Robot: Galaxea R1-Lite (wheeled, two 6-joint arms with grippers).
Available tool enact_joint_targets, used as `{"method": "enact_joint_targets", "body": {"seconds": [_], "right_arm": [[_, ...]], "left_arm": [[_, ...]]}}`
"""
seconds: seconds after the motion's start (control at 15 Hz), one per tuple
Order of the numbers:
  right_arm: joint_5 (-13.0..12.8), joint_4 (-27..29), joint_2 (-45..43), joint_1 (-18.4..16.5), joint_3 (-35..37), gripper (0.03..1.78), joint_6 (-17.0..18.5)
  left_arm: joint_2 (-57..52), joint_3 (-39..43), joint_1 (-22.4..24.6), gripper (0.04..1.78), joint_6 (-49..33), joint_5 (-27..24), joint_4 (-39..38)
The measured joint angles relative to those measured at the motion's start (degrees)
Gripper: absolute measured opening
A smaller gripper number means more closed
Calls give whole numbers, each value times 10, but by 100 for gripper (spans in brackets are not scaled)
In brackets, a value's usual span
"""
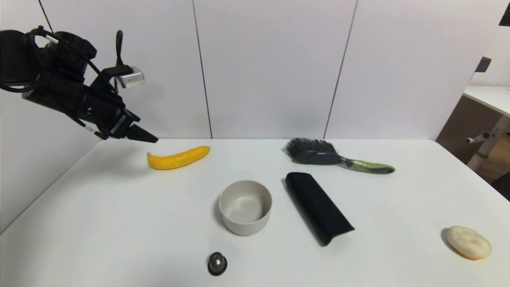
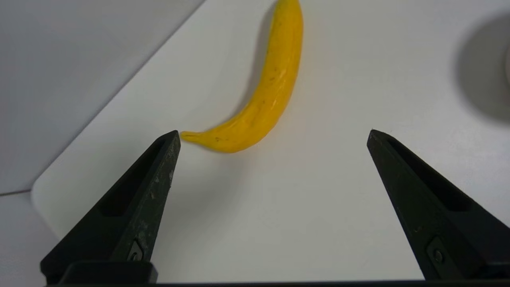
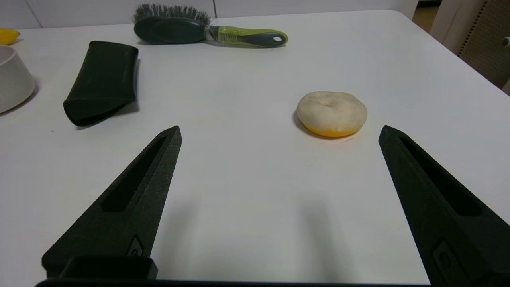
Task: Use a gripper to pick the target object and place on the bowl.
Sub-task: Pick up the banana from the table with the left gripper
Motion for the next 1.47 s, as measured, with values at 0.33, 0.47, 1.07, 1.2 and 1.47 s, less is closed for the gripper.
{"method": "enact_joint_targets", "body": {"seconds": [0.33, 0.47, 1.07, 1.2, 1.47], "right_arm": [[0, 0, 0, 0, 0, 171, 0], [0, 0, 0, 0, 0, 171, 0], [0, 0, 0, 0, 0, 171, 0], [0, 0, 0, 0, 0, 171, 0], [0, 0, 0, 0, 0, 171, 0]], "left_arm": [[90, -23, 17, 169, 69, -115, -2], [127, -32, 24, 169, 110, -140, -30], [232, -36, 38, 169, 216, -281, -168], [236, -31, 40, 169, 232, -288, -139], [236, -30, 41, 169, 241, -289, -94]]}}
